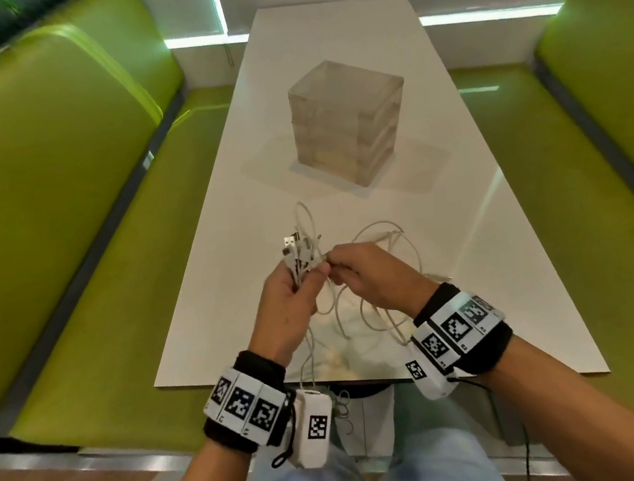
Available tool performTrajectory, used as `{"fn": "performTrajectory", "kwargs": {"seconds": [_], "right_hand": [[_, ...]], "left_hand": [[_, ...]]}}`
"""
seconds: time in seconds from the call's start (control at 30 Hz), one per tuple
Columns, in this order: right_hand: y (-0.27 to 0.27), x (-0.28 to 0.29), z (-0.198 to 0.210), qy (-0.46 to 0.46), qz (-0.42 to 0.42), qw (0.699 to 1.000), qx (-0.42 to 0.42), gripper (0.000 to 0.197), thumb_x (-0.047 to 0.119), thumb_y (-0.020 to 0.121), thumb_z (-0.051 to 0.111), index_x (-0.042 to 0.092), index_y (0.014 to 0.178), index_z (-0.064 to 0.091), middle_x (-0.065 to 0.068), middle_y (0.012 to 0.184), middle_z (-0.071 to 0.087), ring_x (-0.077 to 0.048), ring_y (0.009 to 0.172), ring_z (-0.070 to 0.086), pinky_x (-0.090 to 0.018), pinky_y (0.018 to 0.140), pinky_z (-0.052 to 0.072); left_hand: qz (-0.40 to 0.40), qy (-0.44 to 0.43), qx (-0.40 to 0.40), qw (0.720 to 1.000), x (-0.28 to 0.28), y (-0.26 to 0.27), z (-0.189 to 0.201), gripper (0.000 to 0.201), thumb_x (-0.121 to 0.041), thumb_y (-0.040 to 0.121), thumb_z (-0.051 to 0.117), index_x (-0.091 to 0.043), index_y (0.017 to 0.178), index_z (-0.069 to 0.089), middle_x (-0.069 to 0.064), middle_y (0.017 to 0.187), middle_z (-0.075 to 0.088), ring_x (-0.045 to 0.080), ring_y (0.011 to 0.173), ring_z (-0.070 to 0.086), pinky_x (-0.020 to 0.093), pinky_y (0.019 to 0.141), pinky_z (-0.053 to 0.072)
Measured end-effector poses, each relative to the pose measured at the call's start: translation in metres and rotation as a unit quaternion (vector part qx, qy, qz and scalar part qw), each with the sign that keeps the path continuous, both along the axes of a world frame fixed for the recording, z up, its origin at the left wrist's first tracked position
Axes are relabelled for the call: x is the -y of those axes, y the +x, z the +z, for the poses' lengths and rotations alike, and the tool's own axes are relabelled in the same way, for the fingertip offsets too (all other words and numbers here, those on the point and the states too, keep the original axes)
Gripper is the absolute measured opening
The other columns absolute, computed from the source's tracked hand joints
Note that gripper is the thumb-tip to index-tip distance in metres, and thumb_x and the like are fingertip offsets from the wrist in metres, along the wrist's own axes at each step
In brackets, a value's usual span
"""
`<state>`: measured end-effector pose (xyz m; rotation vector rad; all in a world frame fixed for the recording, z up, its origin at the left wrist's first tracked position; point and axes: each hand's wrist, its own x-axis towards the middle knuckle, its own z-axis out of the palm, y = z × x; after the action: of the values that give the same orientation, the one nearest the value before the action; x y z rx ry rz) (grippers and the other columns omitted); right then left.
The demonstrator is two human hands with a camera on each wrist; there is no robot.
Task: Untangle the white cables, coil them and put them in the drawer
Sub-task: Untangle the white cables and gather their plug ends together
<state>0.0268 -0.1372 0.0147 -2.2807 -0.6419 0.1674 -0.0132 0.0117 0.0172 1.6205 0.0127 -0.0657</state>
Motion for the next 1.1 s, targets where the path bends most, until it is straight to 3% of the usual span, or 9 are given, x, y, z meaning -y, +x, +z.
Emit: {"fn": "performTrajectory", "kwargs": {"seconds": [0.17, 0.3, 0.43, 0.67, 0.8, 0.9, 0.97, 1.03, 1.1], "right_hand": [[0.000, 0.001, 0.002, -0.077, 0.030, 0.996, 0.038, 0.021, 0.018, 0.095, 0.048, 0.009, 0.092, 0.067, 0.004, 0.080, 0.054, -0.013, 0.074, 0.049, -0.034, 0.067, 0.043], [0.000, -0.003, 0.002, -0.074, 0.033, 0.996, 0.035, 0.019, 0.025, 0.093, 0.054, 0.013, 0.096, 0.067, 0.000, 0.086, 0.059, -0.016, 0.076, 0.053, -0.035, 0.069, 0.045], [0.007, 0.009, -0.016, -0.120, 0.050, 0.991, -0.032, 0.011, 0.029, 0.086, 0.063, 0.024, 0.080, 0.057, 0.009, 0.081, 0.053, -0.008, 0.071, 0.049, -0.031, 0.066, 0.040], [0.012, 0.037, -0.028, -0.057, -0.058, 0.994, -0.073, 0.005, 0.022, 0.088, 0.062, 0.017, 0.089, 0.063, 0.009, 0.086, 0.062, -0.005, 0.076, 0.055, -0.024, 0.070, 0.039], [0.001, 0.027, 0.004, 0.057, -0.059, 0.992, -0.099, 0.044, 0.035, 0.078, 0.074, 0.030, 0.117, 0.056, 0.009, 0.102, 0.062, -0.010, 0.077, 0.059, -0.017, 0.070, 0.047], [-0.019, 0.014, 0.032, 0.158, -0.012, 0.978, -0.133, 0.096, 0.030, 0.066, 0.084, 0.047, 0.140, 0.025, 0.008, 0.121, 0.054, -0.017, 0.079, 0.064, -0.026, 0.077, 0.054], [-0.027, 0.008, 0.043, 0.202, -0.009, 0.969, -0.142, 0.113, 0.023, 0.064, 0.085, 0.057, 0.140, 0.009, 0.005, 0.129, 0.047, -0.025, 0.079, 0.065, -0.030, 0.079, 0.056], [-0.028, 0.007, 0.048, 0.203, -0.020, 0.968, -0.146, 0.093, 0.026, 0.072, 0.079, 0.052, 0.140, 0.022, 0.002, 0.122, 0.053, -0.029, 0.080, 0.064, -0.029, 0.078, 0.055], [-0.025, 0.010, 0.048, 0.158, -0.027, 0.980, -0.122, 0.048, 0.029, 0.083, 0.069, 0.032, 0.128, 0.052, 0.000, 0.101, 0.065, -0.019, 0.074, 0.064, -0.022, 0.069, 0.050]], "left_hand": [[0.053, 0.009, 0.026, 0.998, 0.000, 0.006, -0.008, 0.003, -0.012, 0.090, 0.061, -0.010, 0.091, 0.060, -0.012, 0.058, 0.058, -0.002, 0.049, 0.048, 0.011, 0.051, 0.036], [0.041, -0.009, 0.045, 0.998, 0.001, 0.006, -0.008, 0.010, -0.009, 0.093, 0.057, -0.011, 0.083, 0.057, -0.007, 0.058, 0.053, 0.001, 0.046, 0.042, 0.015, 0.048, 0.034], [0.138, -0.049, 0.078, 0.986, -0.015, 0.011, 0.005, 0.035, -0.007, 0.094, 0.053, -0.014, 0.062, 0.041, -0.011, 0.042, 0.037, 0.004, 0.042, 0.030, 0.020, 0.044, 0.028], [0.145, -0.107, 0.105, 0.978, -0.048, 0.018, 0.015, 0.029, -0.009, 0.095, 0.051, -0.014, 0.069, 0.041, -0.012, 0.048, 0.029, 0.009, 0.046, 0.023, 0.025, 0.047, 0.022], [0.091, -0.072, 0.072, 0.991, -0.035, 0.010, 0.011, 0.026, -0.020, 0.087, 0.058, -0.014, 0.066, 0.043, -0.013, 0.045, 0.033, 0.008, 0.044, 0.027, 0.022, 0.046, 0.028], [0.026, -0.039, 0.040, 0.998, -0.026, 0.000, 0.008, 0.024, -0.014, 0.091, 0.059, 0.000, 0.074, 0.049, -0.008, 0.046, 0.032, 0.010, 0.044, 0.027, 0.024, 0.046, 0.026], [-0.061, 0.007, 0.011, 0.998, -0.024, -0.005, 0.007, 0.021, -0.012, 0.091, 0.060, 0.003, 0.079, 0.054, -0.007, 0.048, 0.033, 0.010, 0.044, 0.027, 0.025, 0.046, 0.024], [-0.149, 0.034, -0.007, 0.988, -0.025, -0.011, 0.008, 0.010, -0.012, 0.090, 0.061, -0.012, 0.080, 0.060, -0.007, 0.052, 0.033, 0.010, 0.047, 0.027, 0.024, 0.046, 0.023], [-0.175, 0.049, -0.018, 0.983, -0.028, -0.014, 0.007, 0.025, -0.009, 0.090, 0.060, -0.024, 0.071, 0.058, -0.007, 0.055, 0.034, 0.010, 0.049, 0.029, 0.022, 0.046, 0.027]]}}
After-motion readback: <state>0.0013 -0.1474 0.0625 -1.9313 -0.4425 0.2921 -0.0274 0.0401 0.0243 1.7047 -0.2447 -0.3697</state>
